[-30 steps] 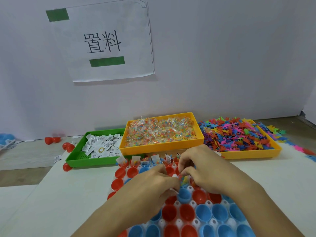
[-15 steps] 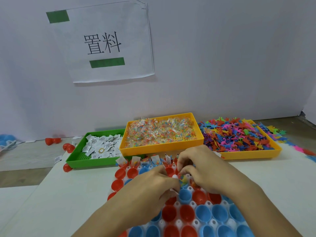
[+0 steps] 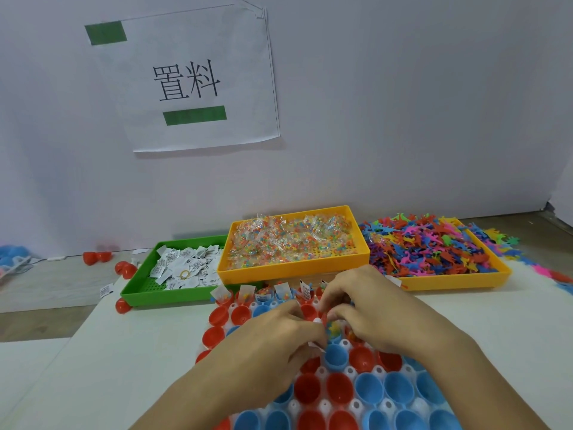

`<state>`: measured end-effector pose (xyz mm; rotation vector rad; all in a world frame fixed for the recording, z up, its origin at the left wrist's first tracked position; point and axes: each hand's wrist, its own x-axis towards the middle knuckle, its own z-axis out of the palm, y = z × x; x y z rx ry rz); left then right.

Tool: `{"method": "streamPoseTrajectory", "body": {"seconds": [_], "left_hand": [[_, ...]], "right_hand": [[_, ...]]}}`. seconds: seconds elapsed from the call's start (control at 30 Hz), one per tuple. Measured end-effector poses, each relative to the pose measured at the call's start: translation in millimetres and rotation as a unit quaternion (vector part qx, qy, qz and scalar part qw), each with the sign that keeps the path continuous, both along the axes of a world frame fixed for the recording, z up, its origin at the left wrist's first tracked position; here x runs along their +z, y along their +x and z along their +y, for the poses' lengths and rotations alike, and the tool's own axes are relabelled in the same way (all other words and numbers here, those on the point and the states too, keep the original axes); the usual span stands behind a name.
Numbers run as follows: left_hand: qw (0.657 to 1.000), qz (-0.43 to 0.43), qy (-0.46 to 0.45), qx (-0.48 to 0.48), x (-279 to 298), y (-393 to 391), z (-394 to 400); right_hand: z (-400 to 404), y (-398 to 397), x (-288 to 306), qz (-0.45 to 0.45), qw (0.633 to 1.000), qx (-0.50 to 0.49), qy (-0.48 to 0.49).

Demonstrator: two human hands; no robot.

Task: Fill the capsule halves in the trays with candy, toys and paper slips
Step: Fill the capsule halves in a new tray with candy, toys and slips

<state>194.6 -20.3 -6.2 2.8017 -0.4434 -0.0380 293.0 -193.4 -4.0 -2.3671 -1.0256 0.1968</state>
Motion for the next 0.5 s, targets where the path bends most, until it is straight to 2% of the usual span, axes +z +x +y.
{"method": "streamPoseTrajectory", "body": {"seconds": [0.07,0.13,0.2,0.27,0.5], "left_hand": [[0.999,-0.015,-0.034,0.013,2,-1,0],[0.992,-0.055,-0.105,0.048,6,-3,-2],[0.973,-0.111,-0.187,0.080,13,-6,-4],[0.958,-0.142,-0.230,0.095,19,-9,-7],[0.959,-0.170,-0.189,0.124,29,-15,-22]], "right_hand": [[-2,0,4,-0.002,1.000,-0.009,0.019],[-5,2,8,-0.002,0.999,-0.021,0.049],[-7,2,13,0.006,0.995,-0.032,0.090],[-7,1,17,0.025,0.989,-0.041,0.140],[-7,-10,34,0.122,0.958,-0.039,0.256]]}}
